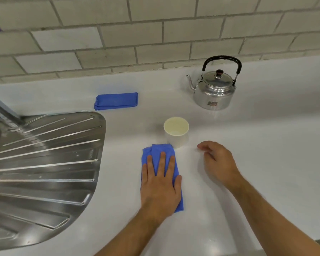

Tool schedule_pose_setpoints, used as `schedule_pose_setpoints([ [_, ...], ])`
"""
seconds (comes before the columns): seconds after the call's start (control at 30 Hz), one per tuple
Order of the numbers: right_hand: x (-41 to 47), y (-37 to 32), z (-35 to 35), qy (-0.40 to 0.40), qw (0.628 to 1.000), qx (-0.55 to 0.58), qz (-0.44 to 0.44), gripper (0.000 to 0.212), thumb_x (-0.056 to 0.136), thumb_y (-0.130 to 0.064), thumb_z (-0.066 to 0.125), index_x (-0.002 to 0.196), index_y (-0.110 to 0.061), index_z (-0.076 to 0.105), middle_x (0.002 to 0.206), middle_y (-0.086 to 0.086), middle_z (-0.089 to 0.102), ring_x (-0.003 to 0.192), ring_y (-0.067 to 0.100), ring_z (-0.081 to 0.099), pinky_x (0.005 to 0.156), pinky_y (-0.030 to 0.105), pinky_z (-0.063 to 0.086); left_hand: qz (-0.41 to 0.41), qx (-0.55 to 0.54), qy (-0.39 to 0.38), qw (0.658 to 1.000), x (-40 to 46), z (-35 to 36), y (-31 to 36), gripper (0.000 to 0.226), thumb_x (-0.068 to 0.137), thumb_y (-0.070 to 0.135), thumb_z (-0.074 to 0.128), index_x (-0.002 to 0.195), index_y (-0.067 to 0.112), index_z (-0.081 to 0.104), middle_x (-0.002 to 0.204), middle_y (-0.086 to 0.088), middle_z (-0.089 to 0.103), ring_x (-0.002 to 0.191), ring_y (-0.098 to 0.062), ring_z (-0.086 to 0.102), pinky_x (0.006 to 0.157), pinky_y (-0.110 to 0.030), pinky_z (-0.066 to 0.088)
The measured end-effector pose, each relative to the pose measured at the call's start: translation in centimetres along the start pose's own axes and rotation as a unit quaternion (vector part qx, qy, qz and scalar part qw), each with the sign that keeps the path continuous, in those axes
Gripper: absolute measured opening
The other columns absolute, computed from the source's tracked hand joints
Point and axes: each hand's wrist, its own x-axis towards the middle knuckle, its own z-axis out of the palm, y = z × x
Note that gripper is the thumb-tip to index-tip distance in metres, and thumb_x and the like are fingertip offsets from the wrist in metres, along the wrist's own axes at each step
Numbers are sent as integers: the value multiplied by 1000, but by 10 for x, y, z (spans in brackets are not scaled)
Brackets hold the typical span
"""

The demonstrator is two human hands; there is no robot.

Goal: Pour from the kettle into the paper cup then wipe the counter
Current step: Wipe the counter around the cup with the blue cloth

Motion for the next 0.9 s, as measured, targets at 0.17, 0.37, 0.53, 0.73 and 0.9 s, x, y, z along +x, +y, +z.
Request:
schedule_pose_setpoints([
  [0.17,-6,-5,-16,-100,994,36,-16,43,90,7,49,89,-31,69,90,-15,71,90,-4,64,77,5,45,58,-25,-23,998,-1,5,43,65,91,57,3,151,34,-7,159,7,-18,144,-34,-22,116,-48,-16],
  [0.37,-3,-8,-21,-85,996,25,1,31,96,-2,48,106,-21,70,106,-5,68,93,2,61,78,5,41,119,-164,-26,979,37,-6,76,48,100,36,23,147,29,29,160,3,20,149,-30,4,121,-44,2],
  [0.53,-9,-24,-12,-88,995,-30,37,28,97,-12,48,119,-11,65,123,10,62,110,21,56,92,19,40,37,-365,73,927,28,-28,27,29,80,6,41,89,14,67,100,4,60,96,-16,56,87,-26,44],
  [0.73,-47,-52,56,-116,951,-283,55,73,101,-49,24,156,-5,4,161,31,2,147,46,4,120,46,9,-50,-196,148,968,47,-36,-47,26,78,-7,51,95,10,64,109,-9,61,102,-30,56,87,-38,44],
  [0.9,-34,-27,57,-44,950,-308,-7,72,97,-47,11,156,-6,8,162,27,7,150,43,6,120,49,10,-48,-66,105,991,96,-37,-75,48,93,21,43,141,25,37,154,-2,31,143,-25,23,110,-48,23],
])
